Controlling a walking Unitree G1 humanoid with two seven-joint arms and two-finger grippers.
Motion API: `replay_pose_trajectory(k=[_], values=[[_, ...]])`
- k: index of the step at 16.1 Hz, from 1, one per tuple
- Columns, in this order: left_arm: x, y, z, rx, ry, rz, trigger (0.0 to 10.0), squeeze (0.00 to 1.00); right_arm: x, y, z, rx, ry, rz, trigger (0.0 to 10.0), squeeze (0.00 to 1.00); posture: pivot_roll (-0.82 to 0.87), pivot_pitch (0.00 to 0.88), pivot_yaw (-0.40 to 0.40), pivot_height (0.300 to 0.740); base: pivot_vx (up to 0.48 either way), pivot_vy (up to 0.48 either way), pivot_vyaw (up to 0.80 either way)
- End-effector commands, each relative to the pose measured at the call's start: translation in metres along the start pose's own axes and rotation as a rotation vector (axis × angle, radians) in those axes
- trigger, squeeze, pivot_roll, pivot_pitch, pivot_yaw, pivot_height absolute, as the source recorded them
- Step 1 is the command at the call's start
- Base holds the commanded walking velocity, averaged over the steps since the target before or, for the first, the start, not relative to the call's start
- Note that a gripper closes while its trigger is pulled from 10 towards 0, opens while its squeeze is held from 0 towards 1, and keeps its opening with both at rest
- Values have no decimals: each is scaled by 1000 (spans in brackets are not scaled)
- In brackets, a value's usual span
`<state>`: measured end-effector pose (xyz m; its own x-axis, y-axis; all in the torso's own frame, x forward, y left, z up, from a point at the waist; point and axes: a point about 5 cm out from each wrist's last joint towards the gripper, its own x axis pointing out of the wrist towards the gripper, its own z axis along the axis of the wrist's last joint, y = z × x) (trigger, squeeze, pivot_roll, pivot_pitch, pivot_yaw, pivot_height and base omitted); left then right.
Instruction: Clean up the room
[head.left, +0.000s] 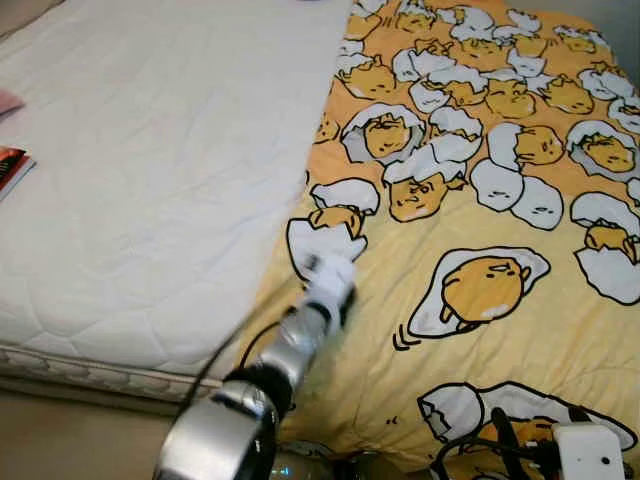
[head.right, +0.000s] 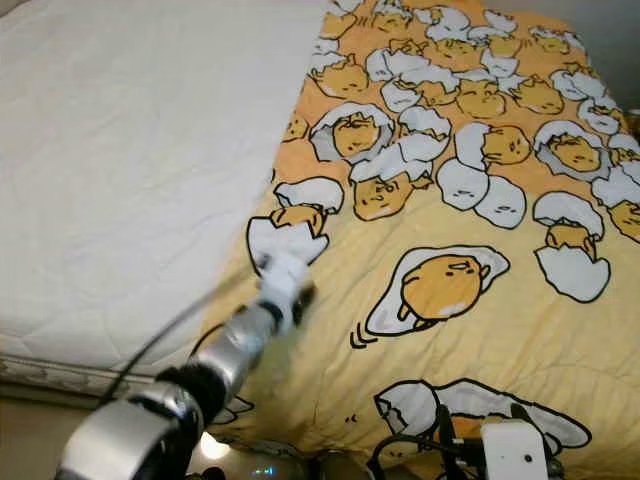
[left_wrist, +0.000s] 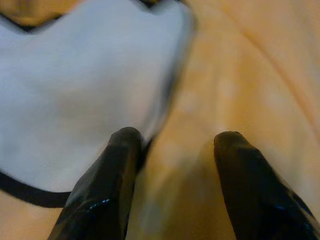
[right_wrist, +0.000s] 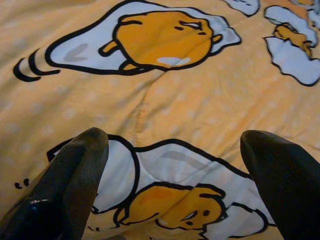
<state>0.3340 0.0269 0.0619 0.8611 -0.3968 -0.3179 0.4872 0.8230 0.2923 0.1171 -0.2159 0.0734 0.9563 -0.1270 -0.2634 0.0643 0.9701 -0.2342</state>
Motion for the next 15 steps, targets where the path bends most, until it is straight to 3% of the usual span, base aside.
replay_pose_trajectory(k=[1, 3, 4, 6, 7, 8, 11, 13, 15], values=[[-8, -49, -15, 71, 31, -137, 10000, 0, -4, -3, -7, -2, 44, 5, 10000, 0, -246, 297, -98, 740, 0, 0, 0], [-25, -60, -50, 181, 69, -213, 10000, 0, -1, 3, -8, 7, 48, 25, 10000, 0, -221, 291, -89, 740, 0, 0, 0], [-46, -70, -81, 154, 102, -279, 10000, 0, 0, 5, -8, 9, 50, 31, 10000, 0, -204, 286, -86, 740, 0, 0, 0], [-56, -73, -96, 138, 127, -293, 10000, 0, 1, 6, -9, 10, 51, 32, 10000, 0, -193, 282, -83, 740, 0, 0, 0], [-68, -68, -114, 109, 164, -256, 10000, 0, 4, 6, -10, 13, 52, 37, 10000, 0, -174, 274, -80, 740, 0, 0, 0], [-73, -59, -120, 93, 156, -212, 10000, 0, 7, 5, -11, 13, 51, 40, 10000, 0, -167, 267, -79, 740, 0, 0, 0], [-75, -29, -100, 0, -40, -45, 10000, 0, 16, 5, -7, 5, 28, 45, 10000, 0, -153, 242, -84, 740, 0, 0, 0], [-71, -10, -49, -27, -288, 53, 10000, 0, 25, 1, -1, 6, -16, 32, 10000, 0, -132, 223, -83, 740, 0, 0, 0], [-66, 7, -19, -26, -397, 141, 10000, 0, 38, 6, 4, 89, -49, 47, 10000, 0, -99, 205, -75, 740, 0, 0, 0]])
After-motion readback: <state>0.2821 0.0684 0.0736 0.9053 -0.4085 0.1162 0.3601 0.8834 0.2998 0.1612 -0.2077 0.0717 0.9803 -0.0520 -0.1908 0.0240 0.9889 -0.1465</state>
